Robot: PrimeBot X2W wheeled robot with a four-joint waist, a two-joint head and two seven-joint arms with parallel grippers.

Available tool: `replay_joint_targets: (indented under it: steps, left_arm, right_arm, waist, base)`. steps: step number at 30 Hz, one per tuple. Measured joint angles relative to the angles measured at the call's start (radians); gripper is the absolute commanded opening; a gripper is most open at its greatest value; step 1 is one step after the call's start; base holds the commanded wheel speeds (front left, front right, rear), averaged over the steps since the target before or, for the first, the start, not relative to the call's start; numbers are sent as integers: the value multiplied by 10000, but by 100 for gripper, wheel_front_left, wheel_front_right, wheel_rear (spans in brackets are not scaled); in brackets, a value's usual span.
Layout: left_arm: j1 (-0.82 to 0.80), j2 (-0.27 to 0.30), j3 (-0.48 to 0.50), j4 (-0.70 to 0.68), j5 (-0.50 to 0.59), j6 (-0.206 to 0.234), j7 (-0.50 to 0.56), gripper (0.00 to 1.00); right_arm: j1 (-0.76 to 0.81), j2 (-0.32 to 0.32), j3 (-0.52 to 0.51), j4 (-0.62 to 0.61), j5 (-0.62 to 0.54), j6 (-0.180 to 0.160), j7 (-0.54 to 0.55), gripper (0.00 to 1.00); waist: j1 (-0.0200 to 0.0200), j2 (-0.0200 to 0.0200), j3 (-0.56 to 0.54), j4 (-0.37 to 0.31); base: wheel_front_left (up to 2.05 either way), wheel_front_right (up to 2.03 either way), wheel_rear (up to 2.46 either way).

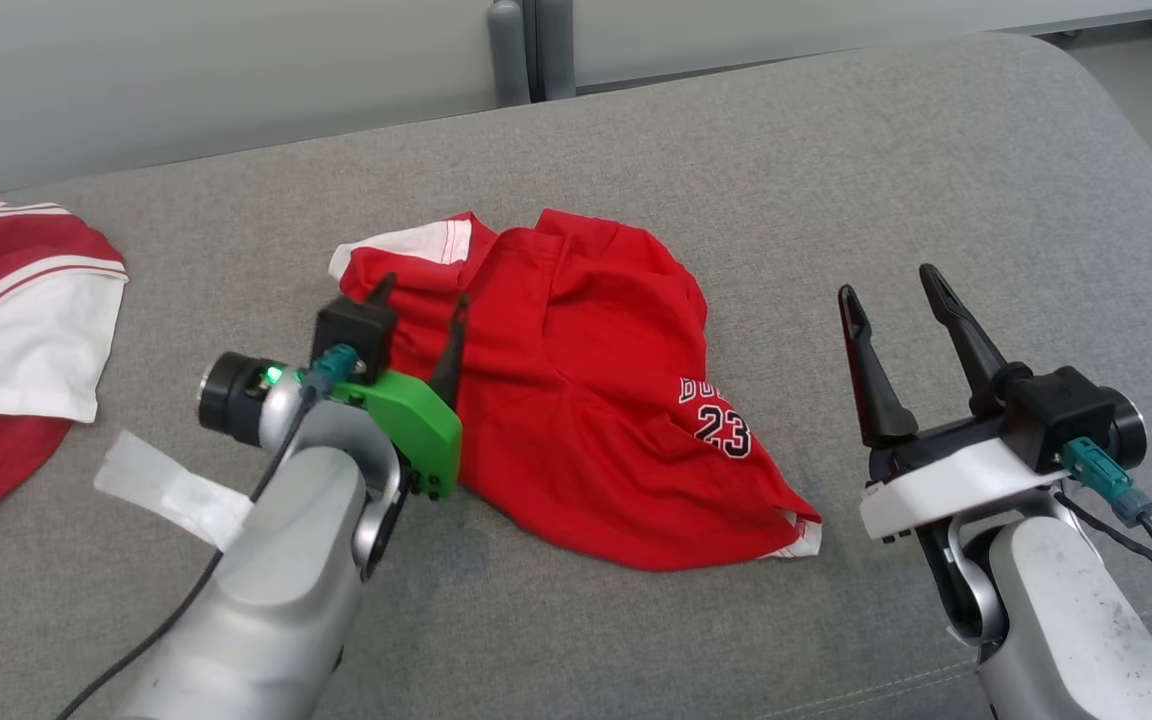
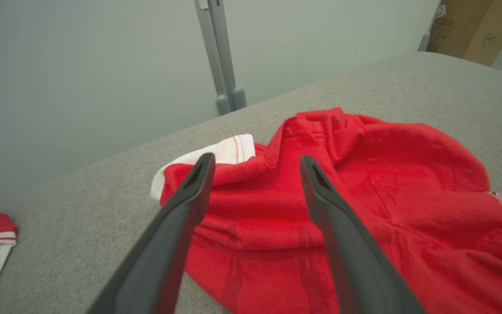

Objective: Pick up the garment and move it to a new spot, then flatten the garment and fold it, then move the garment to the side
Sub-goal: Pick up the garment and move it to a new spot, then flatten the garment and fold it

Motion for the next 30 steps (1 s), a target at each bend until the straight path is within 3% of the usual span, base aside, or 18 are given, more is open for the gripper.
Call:
replay_joint_targets:
  steps: [4, 14, 22, 30]
  left_arm:
    - [514, -4, -688, -297, 71, -449, 0, 100]
    - [1095, 94, -2500, -1057, 477, -1103, 0, 100]
    - [1176, 150, -3977, -1894, 589, -1223, 40, 100]
    - [1177, 180, -4650, -1634, 629, -1256, 819, 100]
  right_arm:
    - [68, -8, 27, 138, -12, 27, 0, 100]
    - [661, 2, 242, 805, 15, 167, 0, 100]
    - [644, 58, 313, 886, 42, 226, 0, 100]
    - [631, 165, 399, 911, 56, 263, 0, 100]
  waist:
    - [0, 0, -156, -113]
    - [0, 0, -170, -845]
    - [0, 0, -81, -1629]
    - [0, 0, 32, -2358]
  base:
    - [0, 0, 0]
    - [0, 0, 0]
    - [0, 0, 0]
    - [0, 0, 0]
